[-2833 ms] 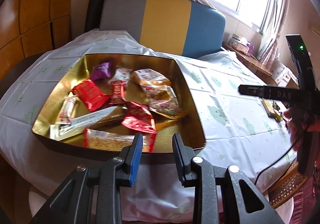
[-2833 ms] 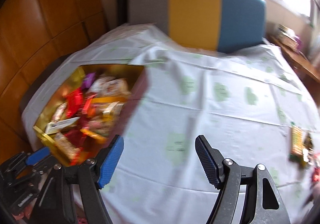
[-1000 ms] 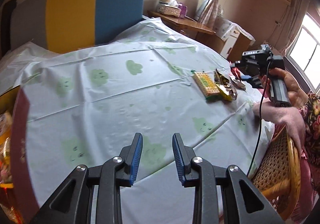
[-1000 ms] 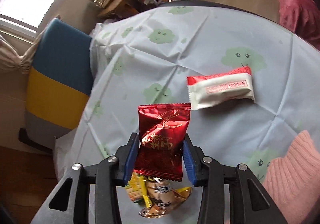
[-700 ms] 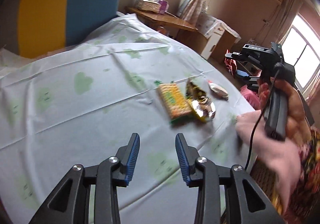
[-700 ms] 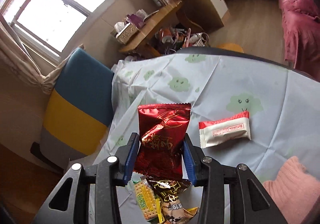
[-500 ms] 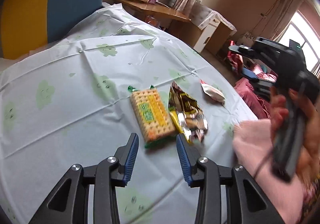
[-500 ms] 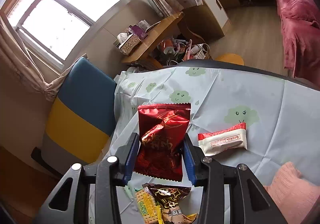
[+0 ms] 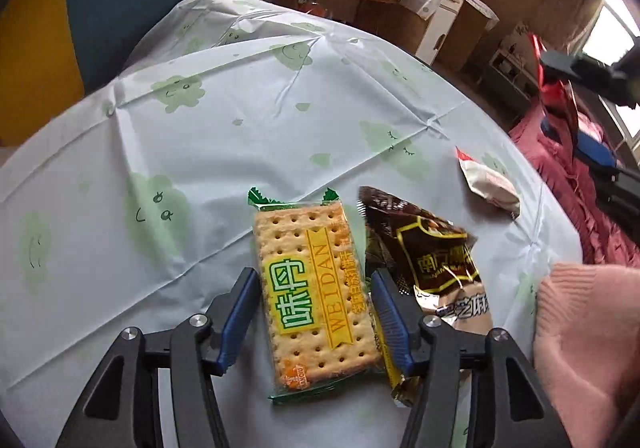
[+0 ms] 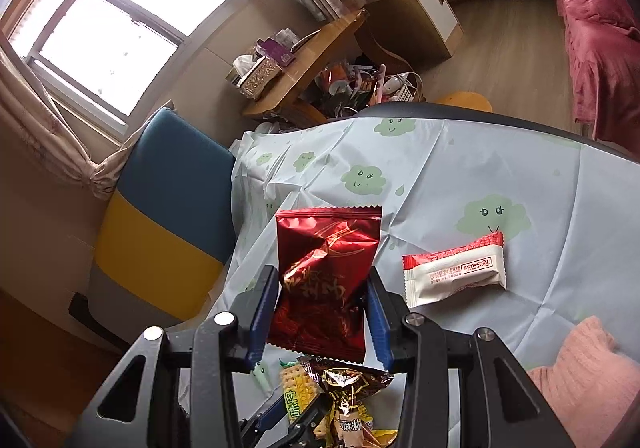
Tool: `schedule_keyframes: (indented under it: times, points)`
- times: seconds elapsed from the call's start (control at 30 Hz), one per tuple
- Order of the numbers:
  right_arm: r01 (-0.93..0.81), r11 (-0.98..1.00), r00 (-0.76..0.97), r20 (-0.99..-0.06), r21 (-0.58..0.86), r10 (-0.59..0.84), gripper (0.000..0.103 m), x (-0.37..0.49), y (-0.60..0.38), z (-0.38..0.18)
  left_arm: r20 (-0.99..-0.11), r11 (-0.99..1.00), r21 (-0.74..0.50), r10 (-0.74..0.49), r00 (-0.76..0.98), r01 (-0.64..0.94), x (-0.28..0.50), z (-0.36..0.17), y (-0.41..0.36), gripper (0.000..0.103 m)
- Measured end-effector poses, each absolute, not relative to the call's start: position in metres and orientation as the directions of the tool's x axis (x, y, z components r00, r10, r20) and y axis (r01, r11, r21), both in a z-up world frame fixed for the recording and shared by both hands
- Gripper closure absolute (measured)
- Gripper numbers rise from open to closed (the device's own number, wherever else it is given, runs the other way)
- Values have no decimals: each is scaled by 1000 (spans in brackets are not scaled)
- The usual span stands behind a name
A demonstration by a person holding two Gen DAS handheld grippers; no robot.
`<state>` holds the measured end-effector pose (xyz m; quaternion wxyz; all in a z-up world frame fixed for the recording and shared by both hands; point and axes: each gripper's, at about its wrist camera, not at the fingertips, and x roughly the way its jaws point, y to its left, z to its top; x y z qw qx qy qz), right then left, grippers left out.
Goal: Organize snacks
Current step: 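Grasp the WEIDAN cracker pack with the left tool, then carry the WEIDAN cracker pack to the gold tin while the right tool carries the red foil packet there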
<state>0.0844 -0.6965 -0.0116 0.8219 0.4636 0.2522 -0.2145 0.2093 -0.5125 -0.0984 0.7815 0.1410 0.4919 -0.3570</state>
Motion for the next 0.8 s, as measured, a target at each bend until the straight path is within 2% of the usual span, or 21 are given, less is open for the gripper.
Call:
schedule_keyframes:
  times: [0.17, 0.27, 0.4, 0.57, 0.8]
  points:
    - [578, 466, 789, -606, 670, -106, 60, 84, -699, -13, -848, 663, -61, -428, 312, 746, 198, -100, -493, 52]
    - [566, 471, 795, -599, 677, -94, 60, 86, -699, -14, -846, 692, -102, -439, 304, 714, 197, -97, -462, 53]
    - [468, 525, 816, -576, 711, 53, 60, 109, -687, -16, -829, 730, -136, -455, 327, 670, 183, -96, -403, 53]
    - [381, 607, 781, -594, 698, 192, 60, 136, -661, -18, -807, 761, -197, -484, 338, 618, 156, -89, -329, 53]
    - [404, 678, 715, -674, 614, 184, 60, 148, -641, -13, -763, 790, -191, -492, 418, 582, 120, -59, -244, 53]
